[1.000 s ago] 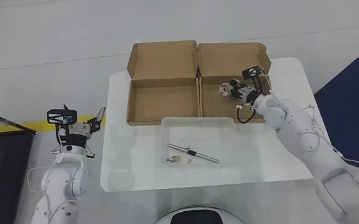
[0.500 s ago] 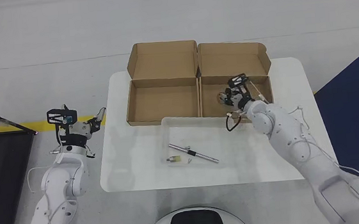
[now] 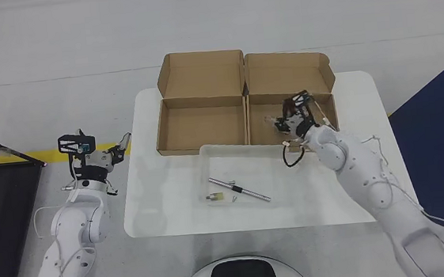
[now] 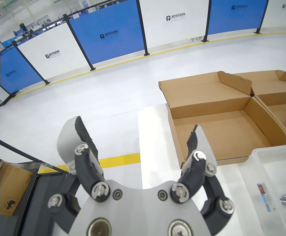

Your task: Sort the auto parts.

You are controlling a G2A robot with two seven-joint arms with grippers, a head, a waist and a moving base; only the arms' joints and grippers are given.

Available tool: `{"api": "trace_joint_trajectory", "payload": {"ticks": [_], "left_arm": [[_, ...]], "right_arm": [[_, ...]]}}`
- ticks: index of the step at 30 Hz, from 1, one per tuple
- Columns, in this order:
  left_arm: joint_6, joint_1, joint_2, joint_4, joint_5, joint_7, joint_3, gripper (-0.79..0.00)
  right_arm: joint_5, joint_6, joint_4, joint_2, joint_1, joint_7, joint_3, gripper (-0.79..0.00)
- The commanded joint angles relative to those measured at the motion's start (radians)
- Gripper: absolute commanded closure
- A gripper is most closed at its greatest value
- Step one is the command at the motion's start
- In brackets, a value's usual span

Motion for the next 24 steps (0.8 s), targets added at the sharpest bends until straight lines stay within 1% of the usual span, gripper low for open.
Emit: {"api": "trace_joint_trajectory", "payload": {"ticks": [1,2,6,7,8,9,10,24], "left_arm": [[0.000,0.000,0.000,0.000,0.000,0.000,0.000,-0.785],[0.000,0.000,0.000,0.000,0.000,0.000,0.000,-0.785],[0.000,0.000,0.000,0.000,0.000,0.000,0.000,-0.785],[0.000,0.000,0.000,0.000,0.000,0.000,0.000,-0.785],[0.000,0.000,0.000,0.000,0.000,0.000,0.000,-0.785],[0.000,0.000,0.000,0.000,0.000,0.000,0.000,-0.785],[0.000,0.000,0.000,0.000,0.000,0.000,0.000,-0.785],[0.000,0.000,0.000,0.000,0.000,0.000,0.000,-0.785]], "right_arm": [[0.011,-0.078,-0.049,0.017,-0.043,-0.029,0.054,-0.686],[0.008,-0.121,-0.084,0.030,-0.075,-0.052,0.092,-0.671],[0.013,-0.237,-0.179,0.057,-0.168,-0.110,0.184,-0.665],[0.018,-0.287,-0.206,0.065,-0.198,-0.128,0.214,-0.699],[0.025,-0.326,-0.223,0.071,-0.219,-0.145,0.235,-0.763],[0.029,-0.347,-0.229,0.074,-0.231,-0.153,0.249,-0.785],[0.033,-0.360,-0.233,0.075,-0.237,-0.158,0.256,-0.785],[0.033,-0.360,-0.233,0.075,-0.237,-0.158,0.256,-0.785]]}}
